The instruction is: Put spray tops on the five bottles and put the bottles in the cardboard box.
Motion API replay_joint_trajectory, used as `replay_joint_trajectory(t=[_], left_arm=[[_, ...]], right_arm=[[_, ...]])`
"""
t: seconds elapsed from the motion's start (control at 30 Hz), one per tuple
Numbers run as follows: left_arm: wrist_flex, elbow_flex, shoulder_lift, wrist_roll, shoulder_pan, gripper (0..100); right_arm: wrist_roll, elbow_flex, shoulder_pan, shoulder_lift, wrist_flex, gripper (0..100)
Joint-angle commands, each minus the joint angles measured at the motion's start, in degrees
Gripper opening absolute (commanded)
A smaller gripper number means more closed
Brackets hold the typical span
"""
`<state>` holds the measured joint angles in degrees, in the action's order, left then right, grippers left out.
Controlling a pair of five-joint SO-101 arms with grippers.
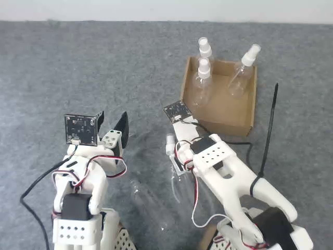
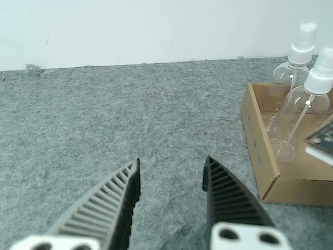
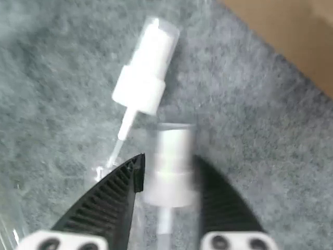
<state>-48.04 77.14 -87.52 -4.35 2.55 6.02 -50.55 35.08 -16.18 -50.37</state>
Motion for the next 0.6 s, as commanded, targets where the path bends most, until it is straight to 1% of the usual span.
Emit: replay_joint_trajectory(t=[0.0,0.17,0.33,0.4,0.57], left_arm=[[1.67,-0.4,0.35,0.53,-0.18,18],[1.67,-0.4,0.35,0.53,-0.18,18],[1.67,-0.22,0.35,0.53,-0.18,18],[1.67,-0.22,0.35,0.53,-0.18,18],[1.76,-0.31,0.35,0.53,-0.18,18]], right_arm=[[0.18,0.7,-0.75,-0.22,1.45,0.9],[0.18,0.7,-1.89,-0.84,1.45,0.6],[0.0,4.57,-6.9,-3.21,0.48,0.6],[0.0,7.65,-7.96,-5.23,-2.07,0.6],[0.09,16.79,-7.6,-8.84,-8.31,0.6]])
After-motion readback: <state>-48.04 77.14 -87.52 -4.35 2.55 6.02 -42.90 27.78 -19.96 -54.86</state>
